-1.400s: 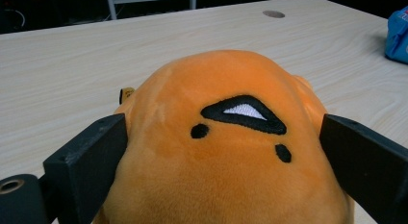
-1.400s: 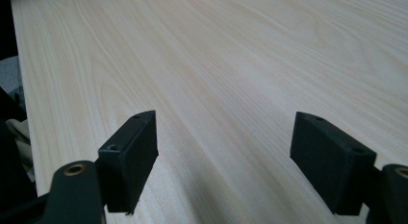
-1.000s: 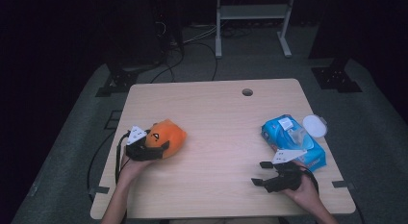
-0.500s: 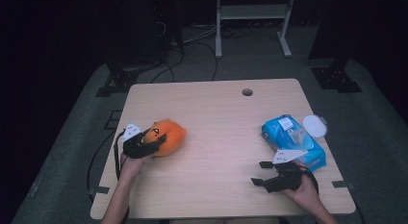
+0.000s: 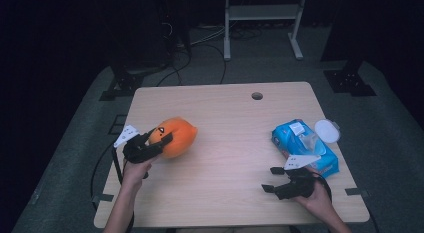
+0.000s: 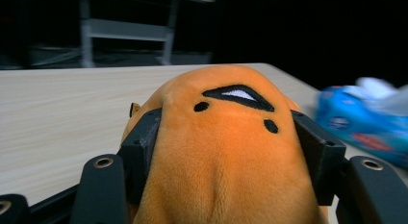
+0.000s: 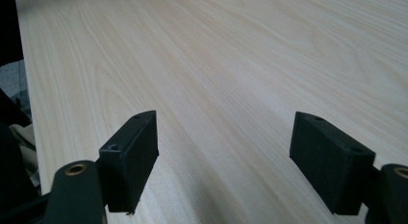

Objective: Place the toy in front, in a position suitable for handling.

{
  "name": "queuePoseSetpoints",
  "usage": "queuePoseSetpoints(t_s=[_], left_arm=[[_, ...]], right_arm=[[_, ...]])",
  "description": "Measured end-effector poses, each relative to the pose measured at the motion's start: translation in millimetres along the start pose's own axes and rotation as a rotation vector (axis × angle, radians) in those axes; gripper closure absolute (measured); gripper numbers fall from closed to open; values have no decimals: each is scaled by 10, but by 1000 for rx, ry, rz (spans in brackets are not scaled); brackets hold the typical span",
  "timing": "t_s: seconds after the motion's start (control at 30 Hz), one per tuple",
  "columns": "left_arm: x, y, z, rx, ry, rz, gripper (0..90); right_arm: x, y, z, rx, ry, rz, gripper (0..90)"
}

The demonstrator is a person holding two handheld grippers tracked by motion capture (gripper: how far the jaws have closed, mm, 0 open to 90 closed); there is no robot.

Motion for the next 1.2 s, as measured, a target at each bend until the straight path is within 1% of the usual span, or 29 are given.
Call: queuePoseSetpoints(t_s=[0.03, 0.07, 0.13, 0.17, 0.2, 0.23, 0.27, 0.3, 0.4, 0.43, 0.53, 0.67, 0.77, 0.8, 0.93, 1.03, 1.13, 1.17, 1.2], left_arm=[[0, 0, 0, 0, 0, 0, 370], [141, -40, -21, -7, -31, 33, 369], [295, -91, -38, -17, -59, 71, 369], [375, -119, -43, -17, -67, 92, 369], [375, -119, -43, -17, -67, 92, 369], [533, -175, -43, -22, -90, 130, 368], [533, -175, -43, -22, -90, 130, 367], [684, -226, -33, -24, -106, 163, 367], [898, -302, 10, -26, -119, 216, 366], [966, -329, 33, -29, -129, 224, 365], [1141, -426, 121, -30, -186, 233, 363], [1268, -539, 270, -52, -175, 271, 362], [1366, -600, 380, -80, -194, 292, 361], [1405, -617, 409, -85, -193, 304, 360], [1537, -668, 517, -104, -211, 344, 356], [1596, -682, 610, -122, -221, 378, 350], [1639, -697, 723, -159, -232, 411, 338], [1657, -704, 767, -172, -240, 426, 324], [1671, -700, 787, -170, -260, 434, 305]], right_arm=[[0, 0, 0, 0, 0, 0, 241], [9, 11, -3, 4, 1, 4, 241], [17, 24, -4, 5, -1, 9, 240], [20, 30, -5, 7, -3, 10, 240], [20, 30, -5, 7, -3, 10, 240], [32, 43, -3, 8, -1, 16, 240], [41, 50, -1, 7, -2, 19, 240], [50, 58, 1, 7, -2, 23, 240], [83, 92, 4, 12, -5, 33, 240], [97, 104, 5, 17, -6, 37, 241], [127, 130, 16, 18, -20, 38, 240], [141, 158, 16, 24, -27, 44, 241], [160, 186, 16, 28, -28, 53, 241], [169, 194, 17, 31, -31, 55, 240], [204, 245, 18, 41, -37, 69, 250], [224, 290, 16, 50, -43, 82, 250], [237, 330, 9, 63, -45, 97, 259], [230, 345, -2, 71, -41, 99, 259], [218, 361, -17, 78, -38, 102, 260]])
Point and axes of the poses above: each handheld gripper's, and its own axes: y roughly backward along the jaws, z roughly out of its underside, x roughly to its right, the point moved 7 cm from there along -y, roughly forward along the jaws
